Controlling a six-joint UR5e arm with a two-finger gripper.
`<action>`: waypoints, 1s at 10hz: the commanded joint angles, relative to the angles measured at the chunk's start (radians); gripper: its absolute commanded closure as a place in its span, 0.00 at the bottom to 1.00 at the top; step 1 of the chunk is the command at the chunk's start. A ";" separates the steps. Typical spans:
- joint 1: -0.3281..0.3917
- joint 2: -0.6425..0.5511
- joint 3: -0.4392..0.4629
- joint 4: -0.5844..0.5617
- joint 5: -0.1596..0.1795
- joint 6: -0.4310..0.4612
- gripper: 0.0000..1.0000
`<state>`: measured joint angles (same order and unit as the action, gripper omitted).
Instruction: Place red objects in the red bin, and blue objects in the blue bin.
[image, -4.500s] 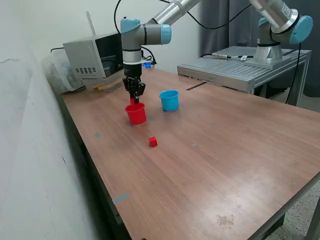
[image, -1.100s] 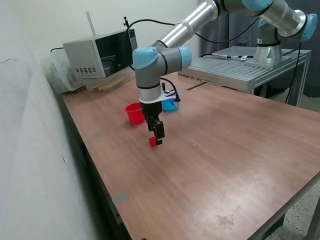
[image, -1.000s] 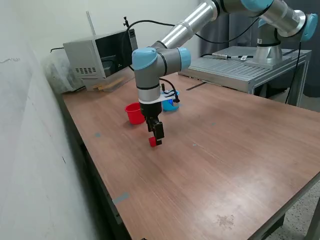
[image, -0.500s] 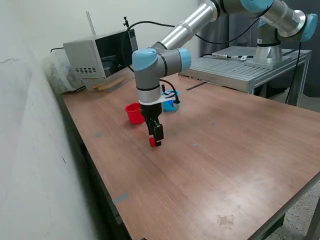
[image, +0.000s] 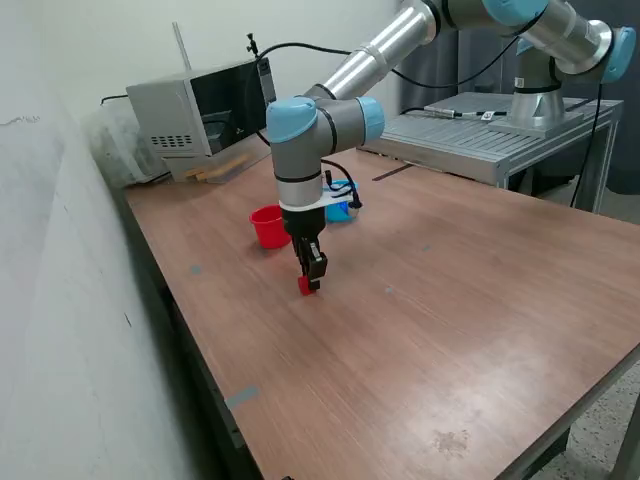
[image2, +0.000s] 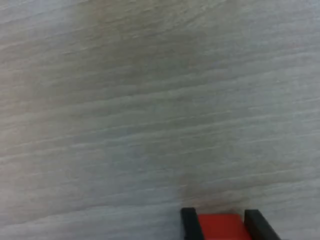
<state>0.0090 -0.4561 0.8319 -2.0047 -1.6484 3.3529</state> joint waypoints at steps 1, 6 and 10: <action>0.002 0.001 0.003 0.000 -0.010 -0.013 1.00; -0.010 -0.160 0.122 0.000 -0.048 -0.075 1.00; -0.130 -0.303 0.262 -0.009 -0.059 -0.130 1.00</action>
<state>-0.0463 -0.6721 1.0116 -2.0078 -1.6954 3.2605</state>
